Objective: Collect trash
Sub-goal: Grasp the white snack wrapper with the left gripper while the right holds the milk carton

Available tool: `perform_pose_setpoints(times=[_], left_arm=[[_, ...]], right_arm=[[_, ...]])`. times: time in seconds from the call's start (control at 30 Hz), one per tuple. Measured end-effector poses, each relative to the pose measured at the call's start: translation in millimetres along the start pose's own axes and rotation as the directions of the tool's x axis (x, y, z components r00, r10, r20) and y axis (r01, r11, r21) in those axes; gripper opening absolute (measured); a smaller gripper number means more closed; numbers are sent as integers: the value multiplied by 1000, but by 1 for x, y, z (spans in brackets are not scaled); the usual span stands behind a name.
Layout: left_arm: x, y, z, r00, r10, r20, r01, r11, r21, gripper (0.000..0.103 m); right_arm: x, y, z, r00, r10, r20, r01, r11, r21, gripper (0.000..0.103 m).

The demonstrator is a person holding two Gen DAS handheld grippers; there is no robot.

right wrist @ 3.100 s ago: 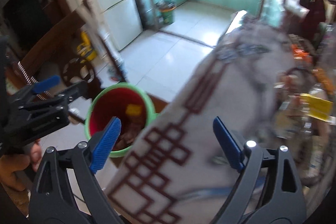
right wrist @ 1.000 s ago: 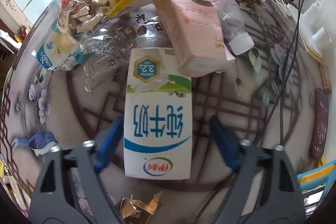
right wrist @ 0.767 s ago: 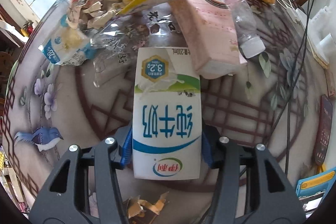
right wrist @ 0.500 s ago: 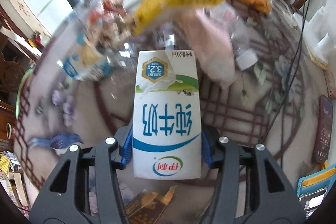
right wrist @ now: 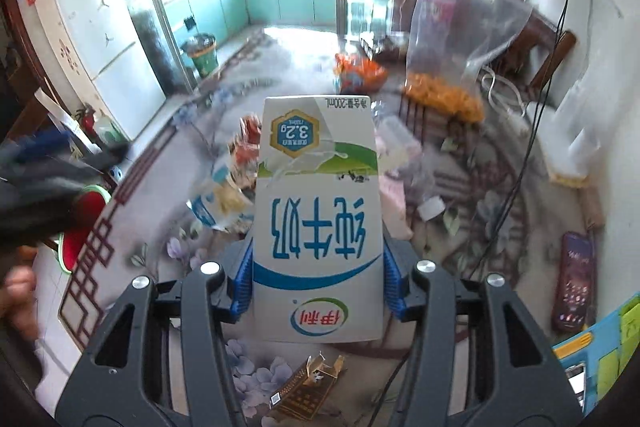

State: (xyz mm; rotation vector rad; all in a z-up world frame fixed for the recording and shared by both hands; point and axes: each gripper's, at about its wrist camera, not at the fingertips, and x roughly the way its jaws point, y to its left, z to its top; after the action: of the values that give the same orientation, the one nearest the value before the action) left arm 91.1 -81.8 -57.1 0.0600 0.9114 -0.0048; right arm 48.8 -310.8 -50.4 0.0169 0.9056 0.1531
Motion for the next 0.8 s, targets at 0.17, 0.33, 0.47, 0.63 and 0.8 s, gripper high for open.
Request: perform_pose_setpoints(times=[0.17,0.33,0.47,0.63,0.8], left_arm=[[78,16,-25,995,1,-99,-3,1000,-22,95],[121,7,-32,988,-53,-143,51,999,-18,94],[139,-6,-28,985,-107,-137,108,994,-1,94],[151,-19,-28,979,-140,-149,147,989,37,93],[161,-28,-33,974,-132,-184,149,985,82,65]], right_arm=[[-8,-4,-3,1000,0,7,0,1000,16,50],[-11,4,-2,1000,-9,4,9,1000,3,50],[-15,11,-1,1000,-23,12,24,1000,-17,50],[-22,18,3,997,-66,27,67,997,-39,50],[-24,25,6,991,-134,24,135,988,-76,50]])
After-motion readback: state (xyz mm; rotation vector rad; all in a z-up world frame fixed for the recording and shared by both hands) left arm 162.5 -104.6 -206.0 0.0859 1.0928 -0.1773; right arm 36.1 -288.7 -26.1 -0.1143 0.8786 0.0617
